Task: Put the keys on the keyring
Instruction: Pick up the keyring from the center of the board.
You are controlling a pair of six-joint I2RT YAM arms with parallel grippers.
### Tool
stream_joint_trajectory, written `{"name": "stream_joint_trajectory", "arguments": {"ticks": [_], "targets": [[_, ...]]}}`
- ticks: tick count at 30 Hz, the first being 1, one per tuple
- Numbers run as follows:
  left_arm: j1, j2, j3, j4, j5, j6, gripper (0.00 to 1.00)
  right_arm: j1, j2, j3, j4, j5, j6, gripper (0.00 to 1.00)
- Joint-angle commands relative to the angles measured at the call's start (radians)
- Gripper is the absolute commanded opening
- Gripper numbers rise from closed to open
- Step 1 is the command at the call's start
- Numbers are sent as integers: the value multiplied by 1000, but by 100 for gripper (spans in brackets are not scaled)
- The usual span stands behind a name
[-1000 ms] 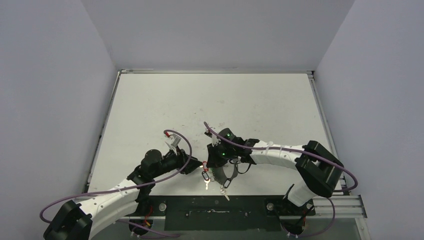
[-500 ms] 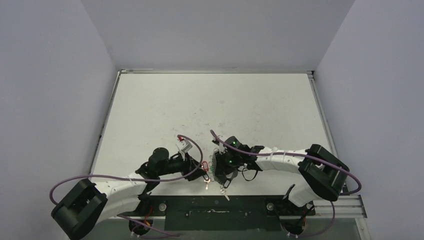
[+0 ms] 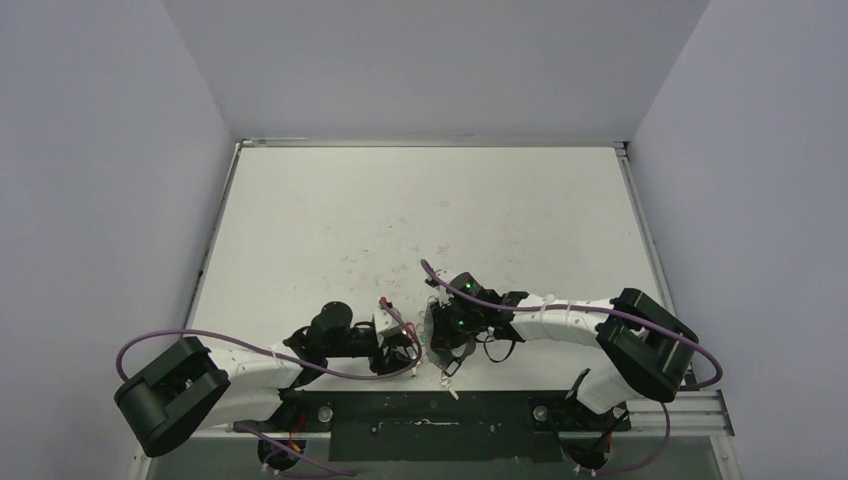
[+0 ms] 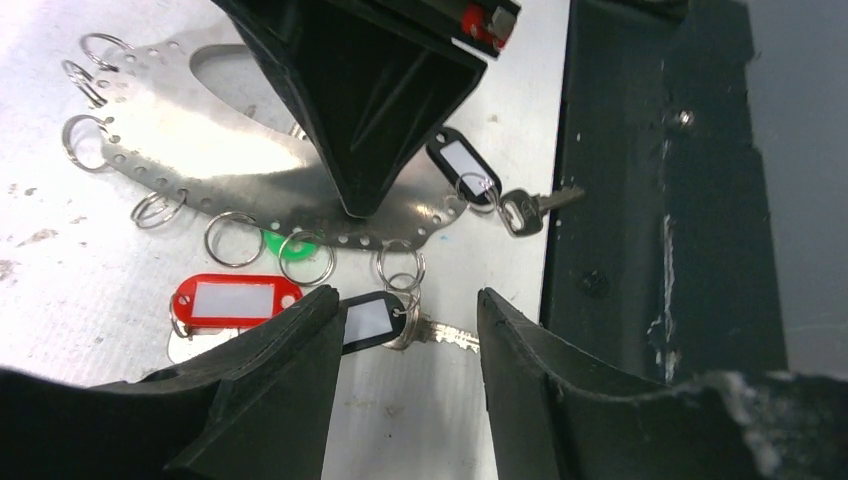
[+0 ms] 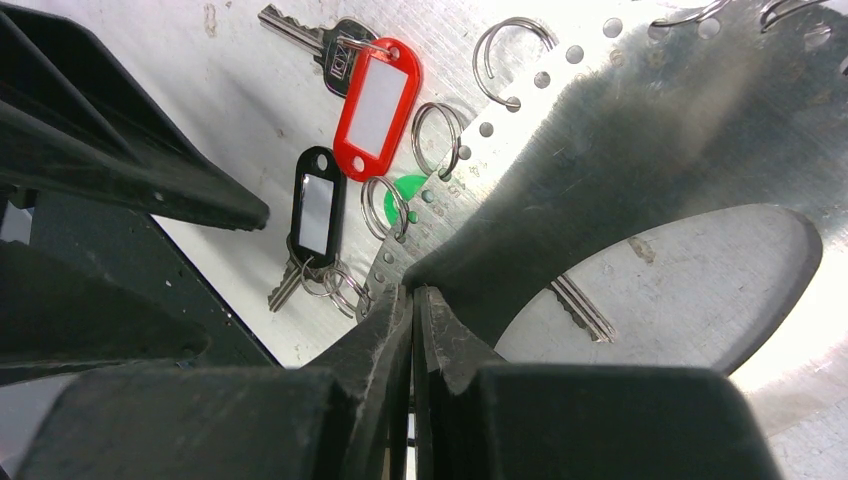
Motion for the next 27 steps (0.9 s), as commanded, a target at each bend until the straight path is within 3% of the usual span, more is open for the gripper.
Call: {"name": "stream_joint_trajectory", "arguments": {"ticks": [1,8,12,20,27], "targets": [[-24,59,50,37,6,88,49,4,6,-11,16,19,-11,0],[-32,173,78,168,-70,-179,45,4,-60,-19,8,27,-2,0],[-35,181,64,223,-125,-237,42,3,-99,-19,-1,31,-4,0],[-35,94,111,-1,-65,12,37,6,-121,-37,42,-8,-7,0],[-29,57,104,-69,-110,163,32,12,-47,-19,59,2,-5,0]]}}
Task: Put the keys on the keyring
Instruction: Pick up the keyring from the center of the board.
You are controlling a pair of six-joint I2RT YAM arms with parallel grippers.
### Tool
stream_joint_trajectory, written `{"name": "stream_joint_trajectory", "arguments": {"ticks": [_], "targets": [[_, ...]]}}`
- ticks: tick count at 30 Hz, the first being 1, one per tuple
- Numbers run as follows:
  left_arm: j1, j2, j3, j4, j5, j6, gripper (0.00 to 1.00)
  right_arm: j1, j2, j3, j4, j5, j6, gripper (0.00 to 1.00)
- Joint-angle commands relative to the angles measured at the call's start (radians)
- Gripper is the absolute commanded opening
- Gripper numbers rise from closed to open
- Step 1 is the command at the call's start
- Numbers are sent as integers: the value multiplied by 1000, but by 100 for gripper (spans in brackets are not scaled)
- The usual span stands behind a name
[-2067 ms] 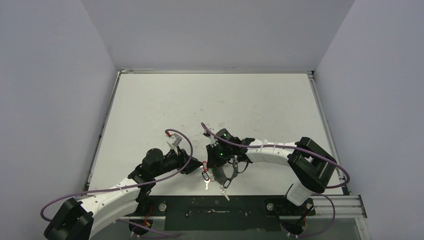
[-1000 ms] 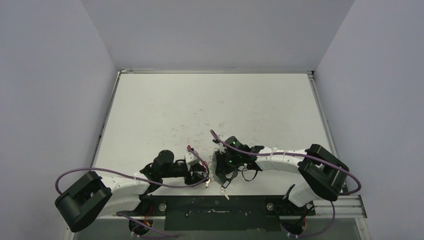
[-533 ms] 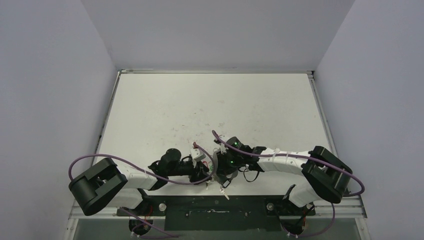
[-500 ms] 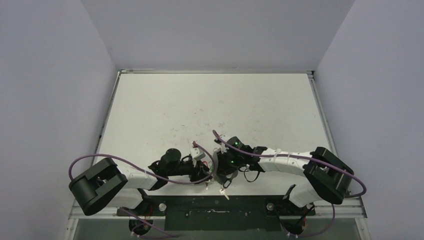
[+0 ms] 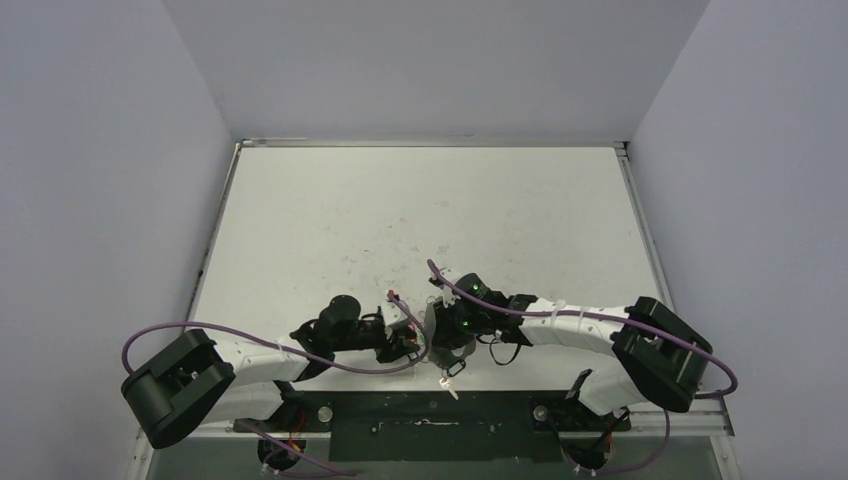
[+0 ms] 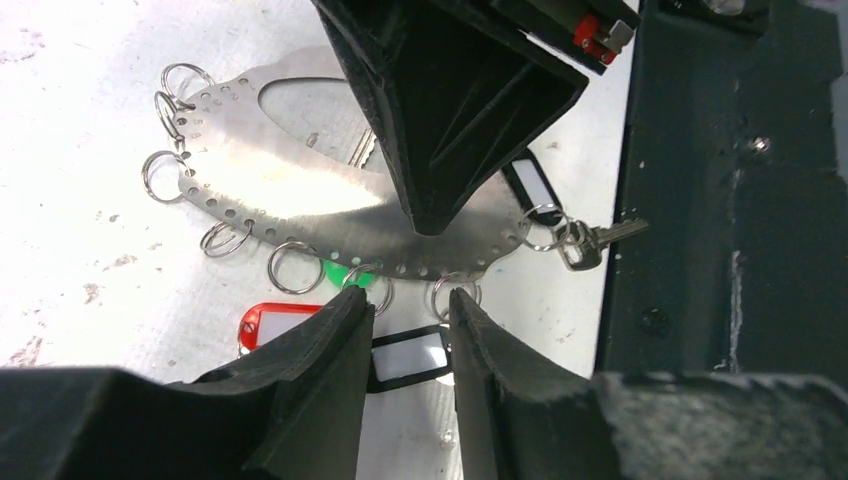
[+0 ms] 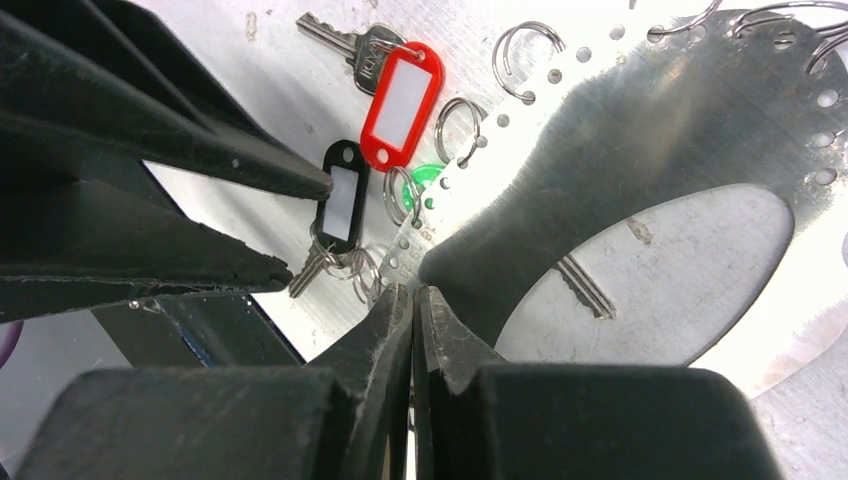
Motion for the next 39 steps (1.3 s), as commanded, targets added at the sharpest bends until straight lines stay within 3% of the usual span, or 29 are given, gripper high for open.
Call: {"name": "stream_joint_trajectory", "arguments": {"ticks": [1,4,9,23,39], "targets": [[4,-12,28,-43,-11,127,30,13,58,19,52,1,-5,0],[5,12,22,-20,8,162,23,18,99,28,78,5,-2,0],[11,65,20,25,49,214,22,24,139,33,74,28,-1,0],[14,201,46,95,-24,261,33,33,138,32,63,39,-11,0],[16,276,62,131,-39,242,35,32,125,30,35,44,-10,0]]}}
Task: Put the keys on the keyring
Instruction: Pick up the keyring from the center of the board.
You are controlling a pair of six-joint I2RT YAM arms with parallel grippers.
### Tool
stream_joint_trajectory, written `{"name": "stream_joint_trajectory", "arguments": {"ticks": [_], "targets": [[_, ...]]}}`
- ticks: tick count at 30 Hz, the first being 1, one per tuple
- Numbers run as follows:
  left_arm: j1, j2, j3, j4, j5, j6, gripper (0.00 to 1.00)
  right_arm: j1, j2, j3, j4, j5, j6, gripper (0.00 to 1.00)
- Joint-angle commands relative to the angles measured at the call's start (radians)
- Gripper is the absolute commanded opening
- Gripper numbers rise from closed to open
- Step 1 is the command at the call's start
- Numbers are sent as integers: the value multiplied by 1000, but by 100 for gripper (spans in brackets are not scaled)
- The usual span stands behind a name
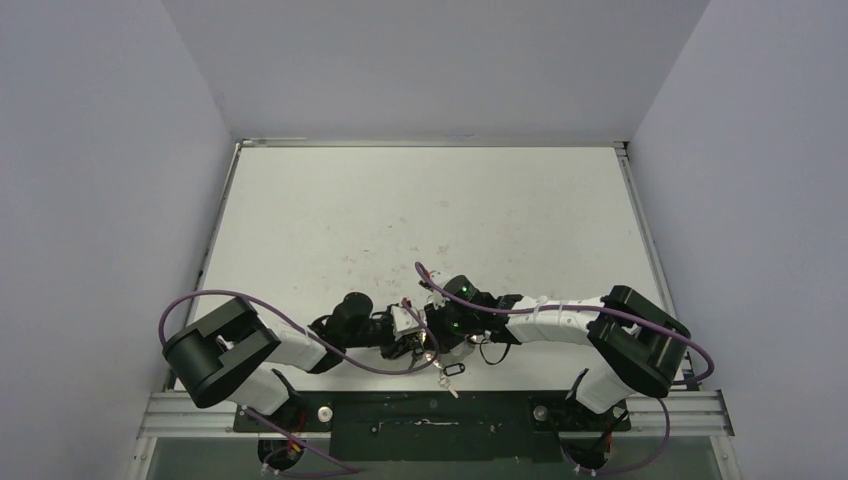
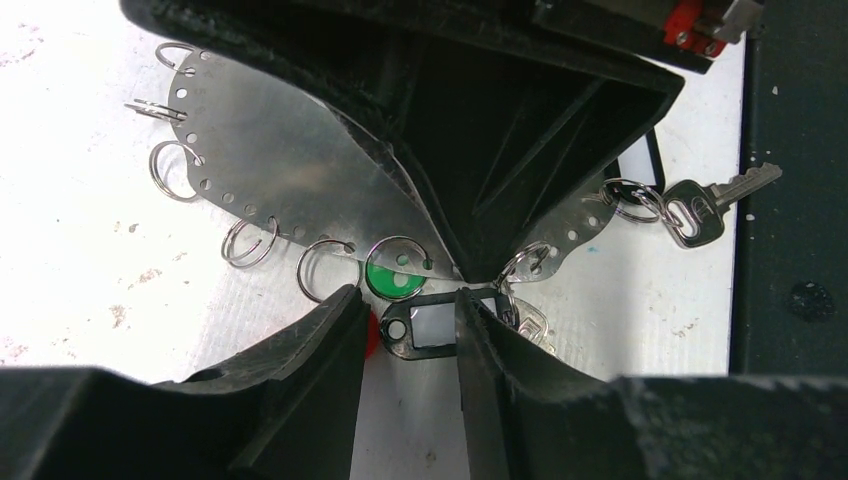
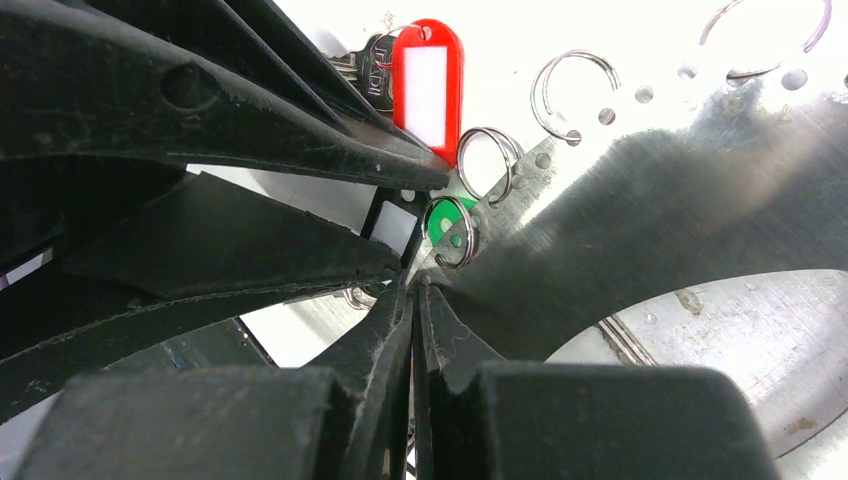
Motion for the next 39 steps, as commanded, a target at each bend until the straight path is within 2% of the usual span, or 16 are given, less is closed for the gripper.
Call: {"name": "stream_joint_trajectory", "arguments": {"ticks": [1,8,15,18,21,23,27,31,35,39], "targets": [[9,20,32,-4,-3,20,34,7,-3,2,-52,51,-13,0],[9,30,37,-6,56,39,17,6,-50,7,-64,70,-6,0],[9,17,27,31,92,31,3,-5,-179,-4,-105,148,3,0],[9,24,27,55,114,13,0,-16,-225,-19,-104,164,11,15],[10,36,17,104,109,-26,0,-23,-232,-25,-95,154,14,25],[10,45,3,155,81,-61,1,-26,-217,-24,-85,137,20,25],[15,53,-20,212,47,-108,9,-26,-161,-27,-40,105,49,23],[32,35,-34,210,46,-136,16,-24,-109,-28,13,90,75,21],[50,0,-40,161,55,-139,18,-23,-64,-16,44,82,95,29],[69,-31,-47,111,56,-140,18,-23,-30,5,56,80,101,31]]}}
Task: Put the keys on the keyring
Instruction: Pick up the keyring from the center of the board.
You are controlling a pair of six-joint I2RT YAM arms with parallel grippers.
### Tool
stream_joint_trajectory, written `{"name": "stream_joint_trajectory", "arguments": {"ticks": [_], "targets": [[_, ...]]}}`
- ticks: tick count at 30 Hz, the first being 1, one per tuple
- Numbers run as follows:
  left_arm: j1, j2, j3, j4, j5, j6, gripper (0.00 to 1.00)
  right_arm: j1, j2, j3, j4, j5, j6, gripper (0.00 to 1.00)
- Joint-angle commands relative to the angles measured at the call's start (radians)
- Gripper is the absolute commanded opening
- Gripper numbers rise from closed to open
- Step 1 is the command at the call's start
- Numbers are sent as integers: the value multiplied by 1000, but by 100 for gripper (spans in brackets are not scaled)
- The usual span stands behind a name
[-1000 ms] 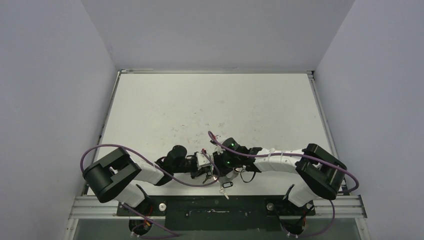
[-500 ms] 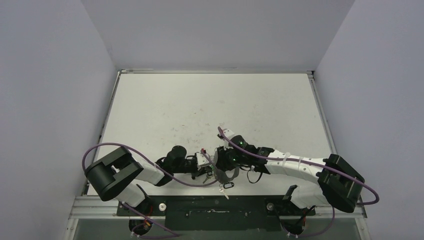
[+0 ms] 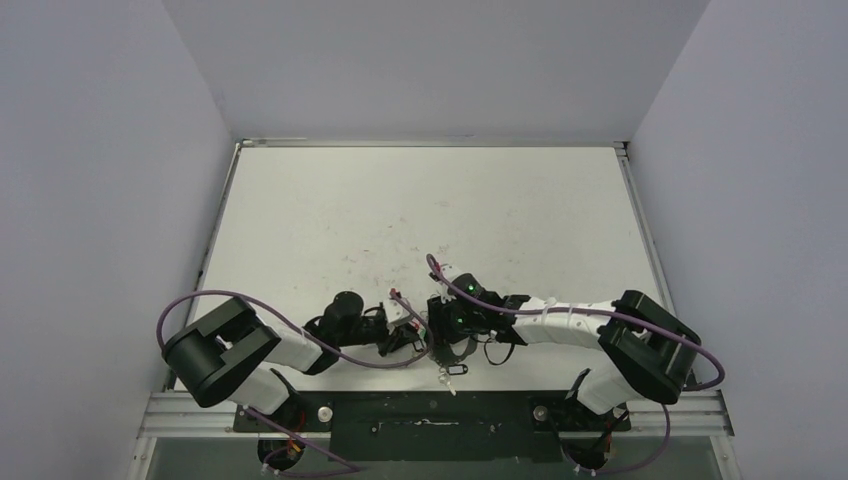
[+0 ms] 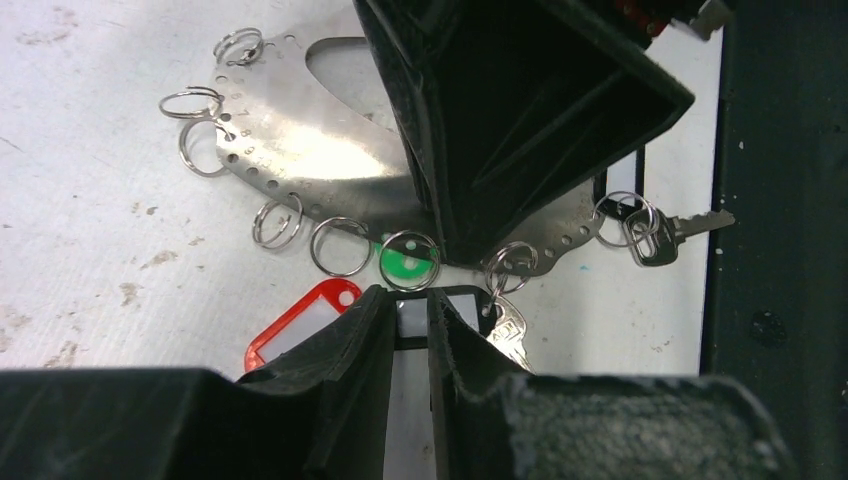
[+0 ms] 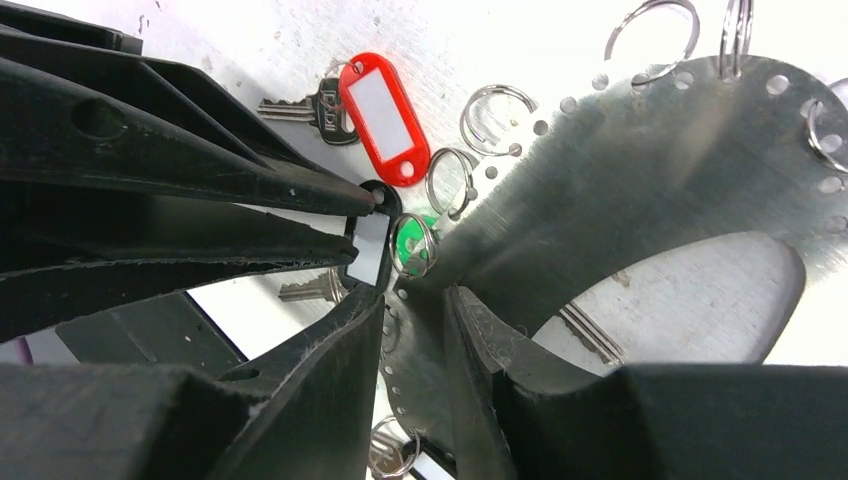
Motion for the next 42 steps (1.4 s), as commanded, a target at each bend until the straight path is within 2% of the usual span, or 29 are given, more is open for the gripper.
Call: {"name": "stream_joint_trajectory", "arguments": {"ticks": [1,20,22,25,30,33,42], "targets": [[23,-50,-11,-14,8,-17,18,-2,36,32,69,-8,20,31],[47,-2,-15,6,-15,-46,18,-2,123,64,146,-52,40,12],[53,0,-8,4,-28,-65,23,-2,116,63,139,-49,40,12],[80,5,4,11,-27,-150,30,-2,81,53,117,-30,34,12],[145,-2,19,16,52,-348,38,-2,30,32,79,-10,13,11],[169,21,40,12,141,-420,39,-2,17,23,74,-11,10,10],[172,178,47,228,246,-596,39,-2,-13,4,59,-22,-4,7]]}}
